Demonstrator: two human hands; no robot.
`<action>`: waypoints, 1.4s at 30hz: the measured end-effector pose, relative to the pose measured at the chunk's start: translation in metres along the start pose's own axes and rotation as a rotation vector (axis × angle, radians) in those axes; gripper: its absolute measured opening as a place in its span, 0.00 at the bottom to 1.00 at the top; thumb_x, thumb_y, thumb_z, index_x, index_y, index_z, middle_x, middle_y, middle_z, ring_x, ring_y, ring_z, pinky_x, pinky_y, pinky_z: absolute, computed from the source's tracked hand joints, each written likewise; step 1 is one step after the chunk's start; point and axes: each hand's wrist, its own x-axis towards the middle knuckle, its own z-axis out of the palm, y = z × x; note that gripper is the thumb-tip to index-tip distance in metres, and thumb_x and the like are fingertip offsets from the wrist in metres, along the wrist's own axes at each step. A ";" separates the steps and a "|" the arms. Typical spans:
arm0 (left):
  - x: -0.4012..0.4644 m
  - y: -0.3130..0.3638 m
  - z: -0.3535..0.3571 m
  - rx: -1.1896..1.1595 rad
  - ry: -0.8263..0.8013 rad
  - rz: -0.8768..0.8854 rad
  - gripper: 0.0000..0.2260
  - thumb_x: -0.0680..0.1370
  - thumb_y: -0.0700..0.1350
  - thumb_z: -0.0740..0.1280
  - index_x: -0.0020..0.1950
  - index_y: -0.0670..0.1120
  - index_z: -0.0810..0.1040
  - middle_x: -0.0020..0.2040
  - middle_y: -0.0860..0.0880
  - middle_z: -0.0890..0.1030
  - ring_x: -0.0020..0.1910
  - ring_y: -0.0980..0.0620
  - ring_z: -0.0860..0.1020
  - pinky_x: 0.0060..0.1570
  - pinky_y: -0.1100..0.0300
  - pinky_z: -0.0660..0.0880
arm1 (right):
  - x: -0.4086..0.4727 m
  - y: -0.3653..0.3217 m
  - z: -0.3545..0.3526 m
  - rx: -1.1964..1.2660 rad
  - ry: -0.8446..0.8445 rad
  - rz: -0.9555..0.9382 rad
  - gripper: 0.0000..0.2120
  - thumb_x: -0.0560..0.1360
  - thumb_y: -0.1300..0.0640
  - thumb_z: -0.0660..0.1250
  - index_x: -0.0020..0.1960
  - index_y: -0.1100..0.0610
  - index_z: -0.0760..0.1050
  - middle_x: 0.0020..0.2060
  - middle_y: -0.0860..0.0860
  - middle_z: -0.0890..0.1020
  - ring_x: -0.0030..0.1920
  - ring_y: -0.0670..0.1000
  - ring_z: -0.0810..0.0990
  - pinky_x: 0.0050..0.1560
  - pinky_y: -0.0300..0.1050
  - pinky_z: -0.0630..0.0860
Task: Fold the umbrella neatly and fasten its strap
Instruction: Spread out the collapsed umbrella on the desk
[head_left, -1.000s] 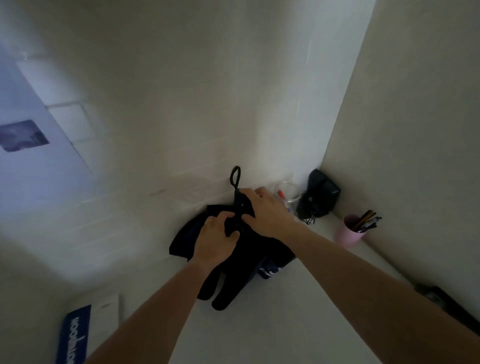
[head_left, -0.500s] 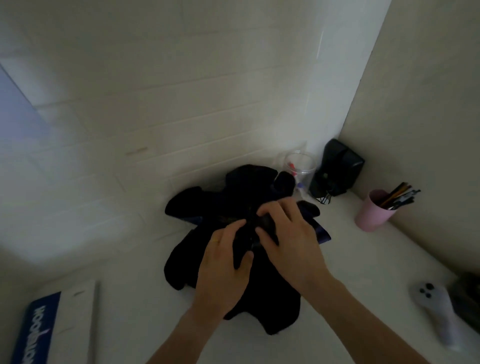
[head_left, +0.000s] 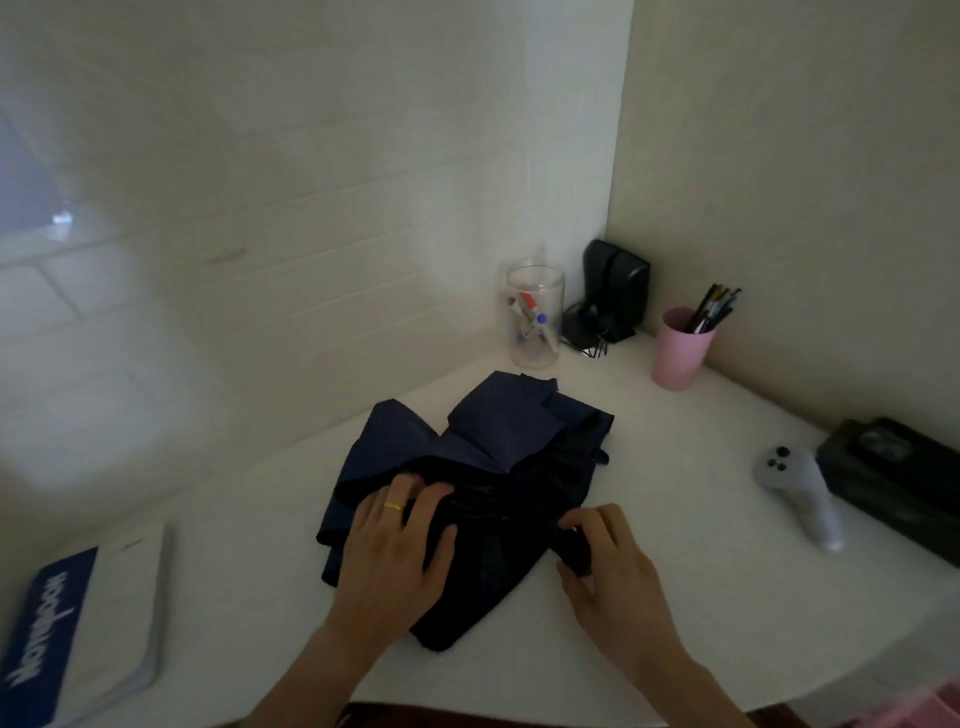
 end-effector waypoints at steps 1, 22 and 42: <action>-0.014 -0.001 0.012 0.003 -0.012 0.041 0.15 0.78 0.50 0.69 0.62 0.45 0.80 0.56 0.42 0.79 0.53 0.42 0.79 0.59 0.48 0.76 | -0.006 0.008 0.008 -0.004 0.014 -0.003 0.20 0.70 0.62 0.72 0.59 0.49 0.73 0.54 0.45 0.71 0.42 0.48 0.79 0.37 0.40 0.78; -0.093 0.070 0.003 -0.181 0.208 0.004 0.14 0.83 0.51 0.58 0.64 0.49 0.77 0.63 0.47 0.78 0.61 0.46 0.78 0.59 0.50 0.78 | -0.085 -0.041 0.048 0.149 0.058 -0.103 0.16 0.72 0.46 0.71 0.58 0.46 0.76 0.46 0.43 0.82 0.44 0.44 0.81 0.47 0.42 0.80; -0.052 -0.031 0.063 -0.180 0.065 -0.088 0.22 0.80 0.56 0.54 0.69 0.52 0.76 0.60 0.50 0.82 0.57 0.48 0.79 0.57 0.51 0.78 | -0.018 0.015 0.042 -0.346 0.067 -0.117 0.12 0.75 0.42 0.66 0.53 0.46 0.75 0.54 0.42 0.78 0.56 0.49 0.75 0.48 0.40 0.69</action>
